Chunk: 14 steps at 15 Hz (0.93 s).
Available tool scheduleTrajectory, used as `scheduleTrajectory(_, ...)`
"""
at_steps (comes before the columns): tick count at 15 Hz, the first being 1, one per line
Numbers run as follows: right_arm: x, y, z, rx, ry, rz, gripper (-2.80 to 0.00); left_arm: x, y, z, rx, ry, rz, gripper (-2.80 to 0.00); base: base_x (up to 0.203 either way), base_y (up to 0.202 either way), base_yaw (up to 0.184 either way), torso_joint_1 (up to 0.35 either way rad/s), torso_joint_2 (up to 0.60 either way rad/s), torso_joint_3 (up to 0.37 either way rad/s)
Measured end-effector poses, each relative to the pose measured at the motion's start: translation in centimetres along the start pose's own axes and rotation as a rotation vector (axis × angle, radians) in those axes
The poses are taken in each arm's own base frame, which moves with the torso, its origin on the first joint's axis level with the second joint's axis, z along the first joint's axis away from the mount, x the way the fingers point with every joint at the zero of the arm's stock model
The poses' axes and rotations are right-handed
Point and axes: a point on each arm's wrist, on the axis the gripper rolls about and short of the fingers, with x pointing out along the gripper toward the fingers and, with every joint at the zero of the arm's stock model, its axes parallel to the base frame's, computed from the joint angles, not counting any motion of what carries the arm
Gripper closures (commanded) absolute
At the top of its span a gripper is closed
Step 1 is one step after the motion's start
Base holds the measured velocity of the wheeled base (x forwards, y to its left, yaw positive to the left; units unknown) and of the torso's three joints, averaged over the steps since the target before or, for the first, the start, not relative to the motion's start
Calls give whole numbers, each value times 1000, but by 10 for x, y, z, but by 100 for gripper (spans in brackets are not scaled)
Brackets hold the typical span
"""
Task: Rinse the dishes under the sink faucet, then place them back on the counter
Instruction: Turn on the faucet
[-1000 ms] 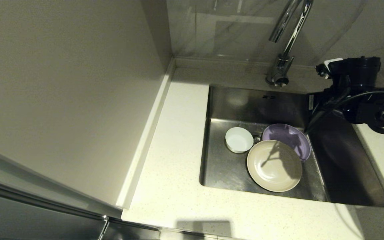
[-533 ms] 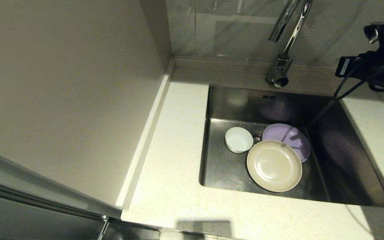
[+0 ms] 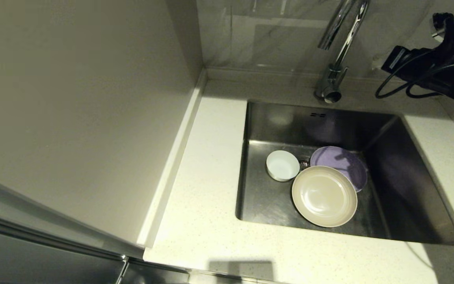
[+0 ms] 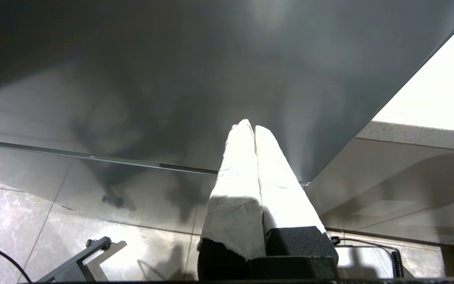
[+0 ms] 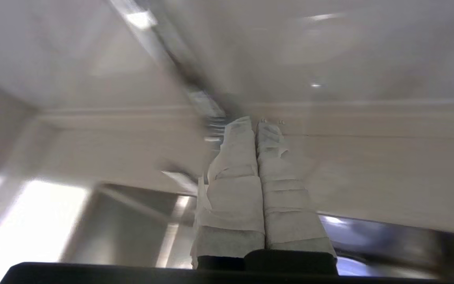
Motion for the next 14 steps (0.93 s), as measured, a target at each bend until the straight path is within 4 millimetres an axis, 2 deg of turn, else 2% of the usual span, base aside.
scheduleTrajectory(11, 24, 29, -29, 43, 48, 89, 0, 0, 0, 0, 0, 0, -1, 0, 0, 0, 0, 0, 0, 0)
scheduleTrajectory(14, 28, 35, -30, 44, 45, 109, 0, 0, 0, 0, 0, 0, -1, 0, 0, 0, 0, 0, 0, 0)
